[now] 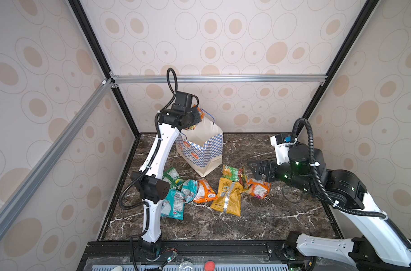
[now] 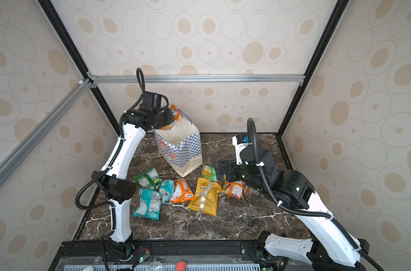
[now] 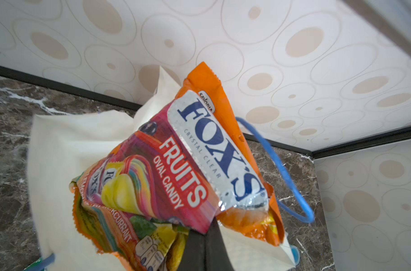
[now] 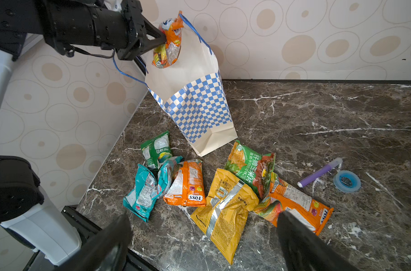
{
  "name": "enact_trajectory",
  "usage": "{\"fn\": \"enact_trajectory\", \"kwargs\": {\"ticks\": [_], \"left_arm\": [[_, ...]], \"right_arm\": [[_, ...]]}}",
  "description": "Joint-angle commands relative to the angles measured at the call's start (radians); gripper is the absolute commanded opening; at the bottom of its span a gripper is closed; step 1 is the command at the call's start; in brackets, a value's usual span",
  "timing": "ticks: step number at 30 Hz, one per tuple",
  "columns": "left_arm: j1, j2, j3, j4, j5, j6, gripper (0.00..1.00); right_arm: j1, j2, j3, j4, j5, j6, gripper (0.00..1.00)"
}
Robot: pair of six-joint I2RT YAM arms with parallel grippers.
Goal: Take the snacks out of the paper bag
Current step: Pick up the snack from the paper bag, then place the snack at the top-right of the table.
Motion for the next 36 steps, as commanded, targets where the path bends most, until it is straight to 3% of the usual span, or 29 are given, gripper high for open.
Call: {"fn": "enact_trajectory", "kwargs": {"ticks": [1,8,18,24,36], "left_arm": [[0.007,-0.107,0.054,0.091,-0.008,-0.021,0.00],[-0.002,-0.176,0.054,0.169,0.120,-0.092,0.00],[-0.157,-0.197,0.038,0.389,0.162,-0.146,0.00],[-0.296,-0.109,0.039,0.495,0.155,-0.164,0.00],[-0.449,0.139,0.036,0.543,0.185,-0.146,0.00]], "right_arm": [[0.007,0.005,0.015,0.027,-0.004,-0.020,1.00],[0.008,0.028,0.031,0.040,0.002,-0.039,1.00],[0.007,-0.039,-0.020,-0.001,0.127,-0.007,1.00],[0.006,-0.121,-0.076,-0.091,0.179,0.056,1.00],[0.007,-0.264,-0.143,-0.290,0.290,0.169,1.00]]}}
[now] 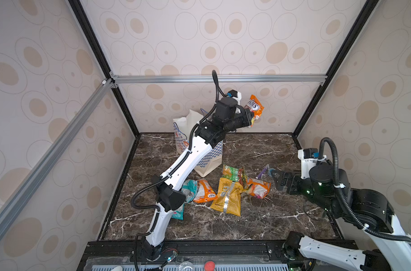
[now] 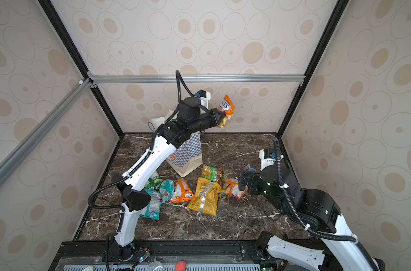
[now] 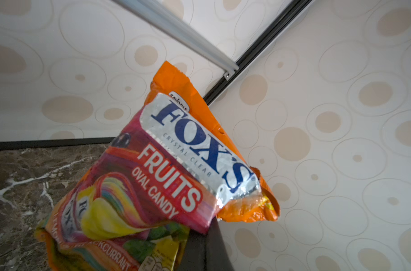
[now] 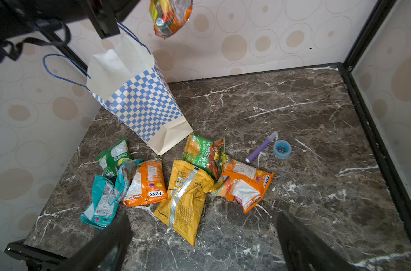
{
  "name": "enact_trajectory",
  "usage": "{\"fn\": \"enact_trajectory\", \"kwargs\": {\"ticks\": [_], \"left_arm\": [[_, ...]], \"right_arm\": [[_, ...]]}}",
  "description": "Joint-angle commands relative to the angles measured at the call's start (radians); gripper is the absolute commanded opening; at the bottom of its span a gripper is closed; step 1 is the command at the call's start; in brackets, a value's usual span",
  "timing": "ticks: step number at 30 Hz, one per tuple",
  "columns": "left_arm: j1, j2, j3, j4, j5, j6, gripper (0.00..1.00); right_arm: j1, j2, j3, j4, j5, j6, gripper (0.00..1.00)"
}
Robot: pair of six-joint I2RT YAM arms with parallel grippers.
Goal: Take the snacks out of the paper bag
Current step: Place the snack at the top-right of the table.
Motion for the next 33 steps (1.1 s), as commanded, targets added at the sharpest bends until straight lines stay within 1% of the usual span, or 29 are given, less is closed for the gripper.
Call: {"fn": "enact_trajectory", "kwargs": {"ticks": [1,4,7,10,13,17,21,22,25,26,30,33], "left_arm": [[-0.040,0.052,0.016,0.054,0.011,0.025,0.00],[-0.060,0.127,-0.007,0.037,-0.005,0.081,0.00],[-0.061,0.203,-0.025,0.020,-0.029,0.135,0.00],[-0.057,0.274,-0.015,0.014,-0.032,0.132,0.00],[-0.053,0.326,-0.050,0.040,-0.060,0.126,0.00],[-0.045,0.398,-0.058,0.101,-0.022,0.065,0.00],[-0.046,0.431,-0.049,0.113,-0.019,0.055,0.00],[-0.044,0.430,-0.047,0.110,-0.013,0.055,0.02],[-0.044,0.402,-0.045,0.103,0.005,0.064,0.27],[-0.043,0.386,-0.046,0.095,0.007,0.066,0.31],[-0.044,0.306,-0.055,0.058,0.010,0.079,0.42],[-0.052,0.230,-0.055,0.029,-0.002,0.112,0.49]], "right_arm": [[0.007,-0.043,-0.013,-0.104,0.080,0.061,1.00],[0.008,-0.080,-0.017,-0.148,0.109,0.083,1.00],[0.007,-0.104,-0.016,-0.177,0.122,0.093,1.00],[0.007,-0.108,-0.011,-0.194,0.124,0.092,1.00],[0.006,-0.107,-0.012,-0.196,0.129,0.095,1.00],[0.007,-0.104,-0.005,-0.193,0.127,0.097,1.00],[0.007,-0.104,-0.001,-0.196,0.133,0.097,1.00],[0.007,-0.104,0.000,-0.197,0.136,0.097,1.00],[0.007,-0.101,0.002,-0.195,0.145,0.095,1.00],[0.007,-0.097,0.003,-0.191,0.150,0.089,1.00],[0.007,-0.077,0.005,-0.170,0.169,0.065,1.00],[0.007,-0.058,-0.021,-0.127,0.185,0.035,1.00]]}}
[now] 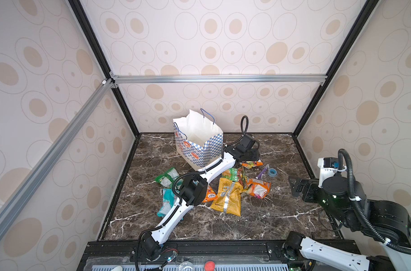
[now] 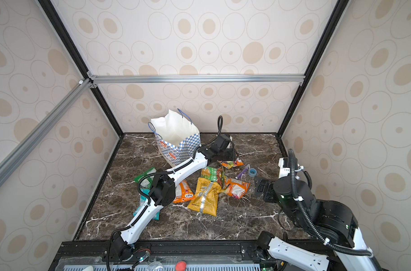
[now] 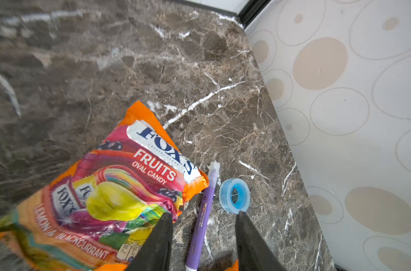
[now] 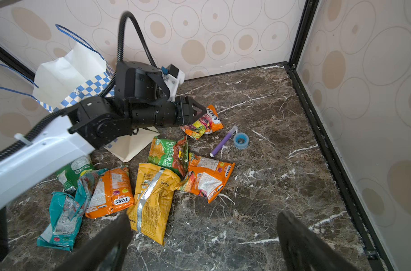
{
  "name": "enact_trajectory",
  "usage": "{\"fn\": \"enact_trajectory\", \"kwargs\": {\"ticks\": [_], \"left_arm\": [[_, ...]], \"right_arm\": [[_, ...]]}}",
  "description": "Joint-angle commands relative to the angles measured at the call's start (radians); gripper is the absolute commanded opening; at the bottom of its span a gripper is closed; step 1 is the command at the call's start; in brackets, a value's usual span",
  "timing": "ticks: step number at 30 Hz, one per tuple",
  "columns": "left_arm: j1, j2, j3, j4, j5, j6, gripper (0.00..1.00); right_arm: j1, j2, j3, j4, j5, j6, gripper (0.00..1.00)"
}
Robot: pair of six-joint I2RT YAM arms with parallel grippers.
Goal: Take the snacks out of the paper bag
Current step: Place the snack at the top-right of the table, then reset both arms
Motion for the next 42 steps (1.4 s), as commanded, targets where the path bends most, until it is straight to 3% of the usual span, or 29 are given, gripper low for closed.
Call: {"fn": "enact_trajectory", "kwargs": {"ticks": [1,5,9,12,16,20,23,29,32,38,42], "left_arm": [[-0.007,-0.165,0.025,-0.018,-0.012,0.056,0.51],[-0.022,-0.298,0.019,-0.075,-0.064,0.143,0.58],[-0.029,-0.463,-0.036,-0.166,-0.198,0.266,0.67],[-0.030,-0.609,-0.147,-0.179,-0.274,0.353,0.81],[-0.030,-0.789,-0.305,-0.179,-0.360,0.448,0.98],[-0.028,-0.958,-0.495,-0.176,-0.543,0.490,0.98],[-0.002,-1.127,-0.741,-0.095,-0.636,0.485,0.98],[0.210,-1.516,-1.269,0.117,-0.732,0.390,0.98],[0.321,-1.628,-1.453,0.201,-0.735,0.440,0.98],[0.525,-1.582,-1.657,0.375,-0.692,0.573,0.98],[0.609,-1.549,-1.895,0.703,-0.675,0.653,0.98]], "right_arm": [[0.007,0.028,-0.028,0.045,0.048,-0.035,1.00],[0.006,0.076,-0.094,0.160,0.083,-0.082,1.00],[-0.004,0.169,-0.136,0.301,0.134,-0.173,1.00],[-0.083,0.221,-0.197,0.477,-0.011,-0.307,1.00],[-0.235,0.276,-0.277,0.647,-0.208,-0.309,1.00],[-0.312,0.330,-0.350,0.743,-0.221,-0.328,1.00],[-0.378,0.371,-0.409,0.799,-0.249,-0.377,0.99],[-0.550,0.397,-0.570,0.961,-0.306,-0.399,0.95],[-0.592,0.434,-0.640,1.057,-0.292,-0.423,0.96],[-0.714,0.573,-0.706,1.178,-0.282,-0.446,1.00],[-0.761,0.614,-0.719,1.216,-0.264,-0.476,1.00]]}}
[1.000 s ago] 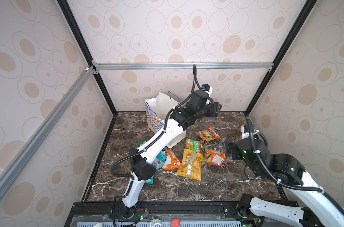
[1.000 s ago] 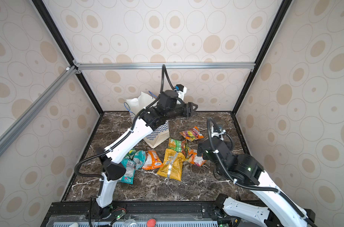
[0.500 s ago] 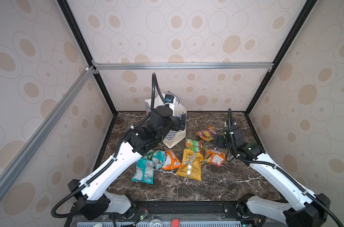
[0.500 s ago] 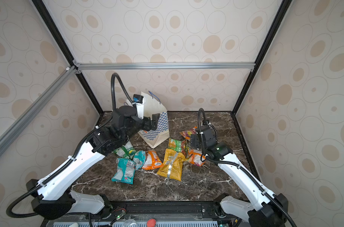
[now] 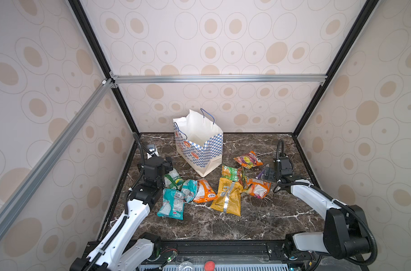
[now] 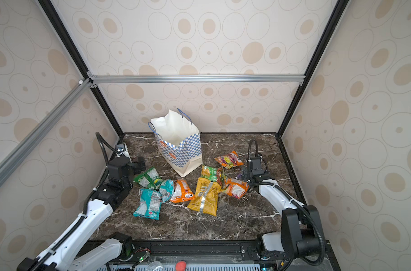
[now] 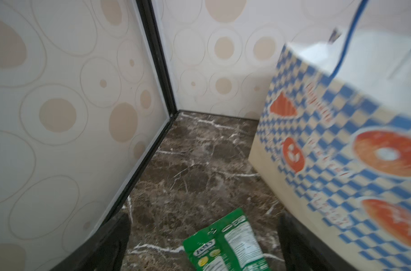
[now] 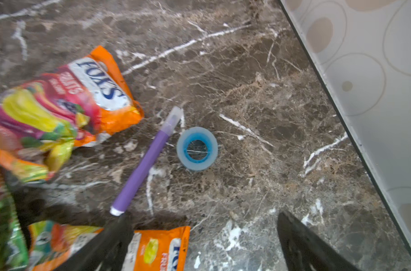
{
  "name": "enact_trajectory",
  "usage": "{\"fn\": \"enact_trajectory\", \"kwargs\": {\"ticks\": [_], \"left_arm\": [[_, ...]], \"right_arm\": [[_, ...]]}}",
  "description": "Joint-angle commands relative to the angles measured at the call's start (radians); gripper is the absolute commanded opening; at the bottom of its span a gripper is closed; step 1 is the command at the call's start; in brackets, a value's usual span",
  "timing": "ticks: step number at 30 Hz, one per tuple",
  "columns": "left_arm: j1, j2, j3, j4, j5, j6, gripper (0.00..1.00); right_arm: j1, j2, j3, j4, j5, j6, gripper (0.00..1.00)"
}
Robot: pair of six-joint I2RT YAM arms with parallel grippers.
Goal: Take the snacks out of the paper bag
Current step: Reset both arms
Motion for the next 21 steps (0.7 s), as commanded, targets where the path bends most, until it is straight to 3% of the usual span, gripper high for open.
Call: {"fn": "enact_trajectory", "kwargs": {"ticks": [1,6,10,16,18,20,21], "left_arm": [[0.038,0.018,-0.157,0.338,0.005,0.106,0.98],[0.071,0.099,-0.276,0.504,0.080,0.073,0.98],[0.073,0.125,-0.466,0.853,0.110,0.060,0.98],[0.082,0.223,-0.527,1.047,0.109,0.084,0.98],[0.089,0.285,-0.523,1.121,0.131,0.089,0.98],[0.094,0.354,-0.496,1.162,0.147,0.100,0.98],[0.099,0.379,-0.477,1.169,0.158,0.124,0.98]], "right_arm": [[-0.018,-0.008,-0.041,0.134,0.036,-0.067,1.00],[-0.041,-0.059,-0.292,0.561,-0.003,-0.144,1.00],[-0.062,-0.032,-0.387,0.878,-0.052,-0.190,1.00],[-0.061,0.211,-0.373,1.123,-0.077,-0.245,1.00],[-0.070,0.155,-0.355,0.987,-0.115,-0.217,1.00],[-0.078,0.197,-0.387,1.125,-0.130,-0.232,1.00],[-0.077,0.184,-0.376,1.077,-0.130,-0.231,1.00]]}}
